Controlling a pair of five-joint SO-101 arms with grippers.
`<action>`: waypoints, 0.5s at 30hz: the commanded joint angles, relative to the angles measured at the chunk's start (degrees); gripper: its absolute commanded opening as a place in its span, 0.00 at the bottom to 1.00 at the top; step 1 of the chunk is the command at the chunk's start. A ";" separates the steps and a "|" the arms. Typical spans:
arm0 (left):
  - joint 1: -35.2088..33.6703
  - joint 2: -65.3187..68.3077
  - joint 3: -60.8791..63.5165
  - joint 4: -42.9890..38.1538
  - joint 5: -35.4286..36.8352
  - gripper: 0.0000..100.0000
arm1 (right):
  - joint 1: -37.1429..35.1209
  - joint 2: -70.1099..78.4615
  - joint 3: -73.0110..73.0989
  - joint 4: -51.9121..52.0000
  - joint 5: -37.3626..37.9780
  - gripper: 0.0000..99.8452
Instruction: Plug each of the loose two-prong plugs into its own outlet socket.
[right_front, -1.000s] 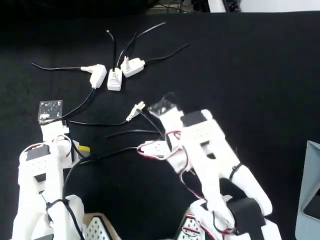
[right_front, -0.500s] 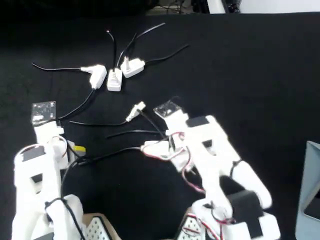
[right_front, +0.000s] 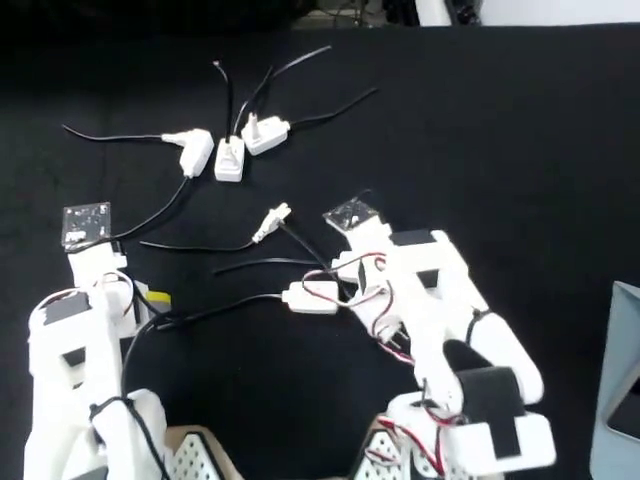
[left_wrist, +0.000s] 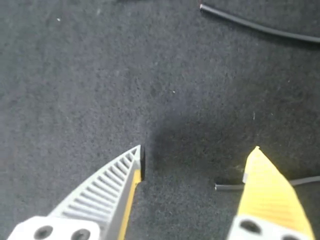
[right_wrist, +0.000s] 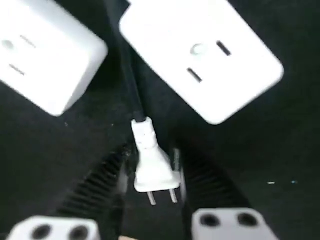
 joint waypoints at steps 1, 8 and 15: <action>-0.31 -0.97 -0.22 -0.79 0.26 0.32 | 0.97 0.22 0.48 1.67 0.53 0.13; -0.22 -0.97 -0.22 -0.79 0.26 0.32 | 0.97 0.13 -2.59 5.10 0.26 0.13; -0.22 -0.97 -0.22 -0.88 0.18 0.32 | 0.88 -3.12 -12.26 16.53 -1.67 0.23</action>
